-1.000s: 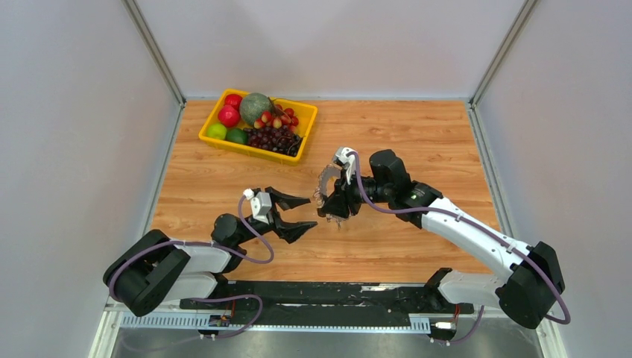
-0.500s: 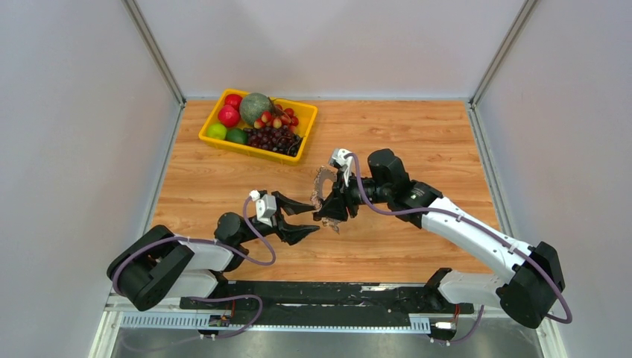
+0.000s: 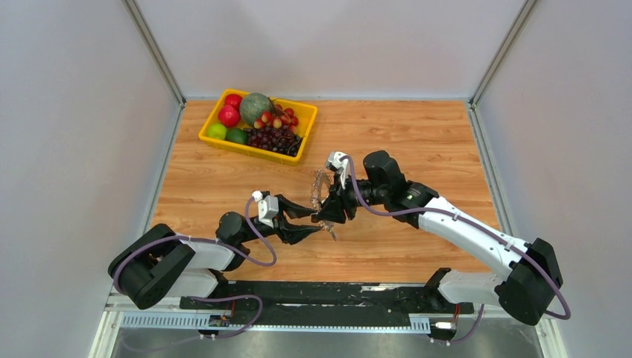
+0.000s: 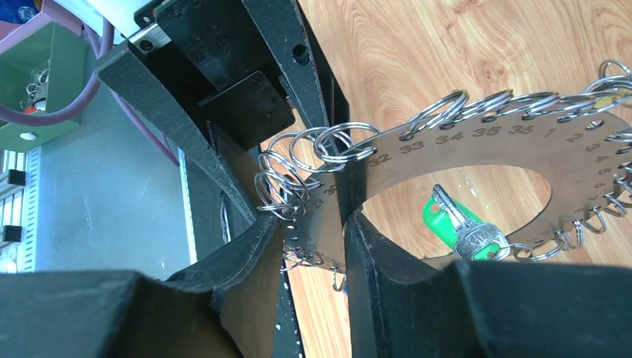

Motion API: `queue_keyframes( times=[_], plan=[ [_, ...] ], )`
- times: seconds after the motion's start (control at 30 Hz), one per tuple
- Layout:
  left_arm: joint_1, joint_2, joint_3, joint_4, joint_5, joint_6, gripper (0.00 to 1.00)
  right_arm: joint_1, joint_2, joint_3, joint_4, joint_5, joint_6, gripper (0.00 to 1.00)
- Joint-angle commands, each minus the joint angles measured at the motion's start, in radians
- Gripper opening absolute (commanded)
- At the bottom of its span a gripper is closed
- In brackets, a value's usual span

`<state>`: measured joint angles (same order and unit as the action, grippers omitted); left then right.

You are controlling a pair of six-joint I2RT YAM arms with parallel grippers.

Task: Remove the keys from the keyring

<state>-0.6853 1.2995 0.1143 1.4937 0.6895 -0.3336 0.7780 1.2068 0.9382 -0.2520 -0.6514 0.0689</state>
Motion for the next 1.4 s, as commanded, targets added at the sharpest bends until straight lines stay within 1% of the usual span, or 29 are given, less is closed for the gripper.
queue_keyframes(
  times=[0.0,0.17,0.37,0.53,0.63,0.83,0.9,1.03,1.1,1.17,1.27,1.33,1.37],
  plan=[
    [-0.005,0.001,0.026,0.043,0.025,0.010,0.57,0.008,-0.003,0.052,0.040,0.006,-0.025,0.35],
    [-0.005,-0.006,0.026,0.037,0.024,0.012,0.50,0.007,-0.006,0.049,0.040,0.022,-0.030,0.35],
    [-0.005,-0.029,0.025,-0.001,0.002,0.028,0.48,0.008,-0.006,0.042,0.040,0.035,-0.033,0.35],
    [-0.005,-0.061,0.028,-0.052,-0.018,0.052,0.40,0.008,-0.006,0.038,0.040,0.034,-0.033,0.35],
    [-0.005,-0.066,0.022,-0.056,-0.028,0.058,0.38,0.008,-0.006,0.037,0.040,0.037,-0.035,0.34],
    [-0.005,-0.068,0.027,-0.067,-0.025,0.059,0.27,0.008,0.000,0.042,0.040,0.036,-0.039,0.34],
    [-0.005,-0.071,0.030,-0.076,-0.024,0.060,0.21,0.007,-0.001,0.042,0.040,0.039,-0.038,0.34],
    [-0.005,-0.086,0.047,-0.140,-0.037,0.066,0.12,0.007,-0.003,0.030,0.042,0.052,-0.037,0.34],
    [-0.005,-0.091,0.054,-0.167,-0.037,0.070,0.07,0.008,-0.001,0.024,0.042,0.066,-0.036,0.36],
    [-0.005,-0.090,0.058,-0.179,-0.038,0.072,0.02,0.007,0.000,0.018,0.042,0.096,-0.032,0.39],
    [-0.005,-0.091,0.068,-0.220,-0.055,0.072,0.00,0.008,-0.004,0.004,0.045,0.189,-0.019,0.40],
    [-0.005,-0.099,0.075,-0.252,-0.059,0.071,0.00,0.007,-0.007,-0.009,0.052,0.215,-0.016,0.40],
    [-0.004,-0.104,0.077,-0.268,-0.060,0.072,0.00,0.007,-0.009,-0.015,0.059,0.221,-0.011,0.41]
  ],
)
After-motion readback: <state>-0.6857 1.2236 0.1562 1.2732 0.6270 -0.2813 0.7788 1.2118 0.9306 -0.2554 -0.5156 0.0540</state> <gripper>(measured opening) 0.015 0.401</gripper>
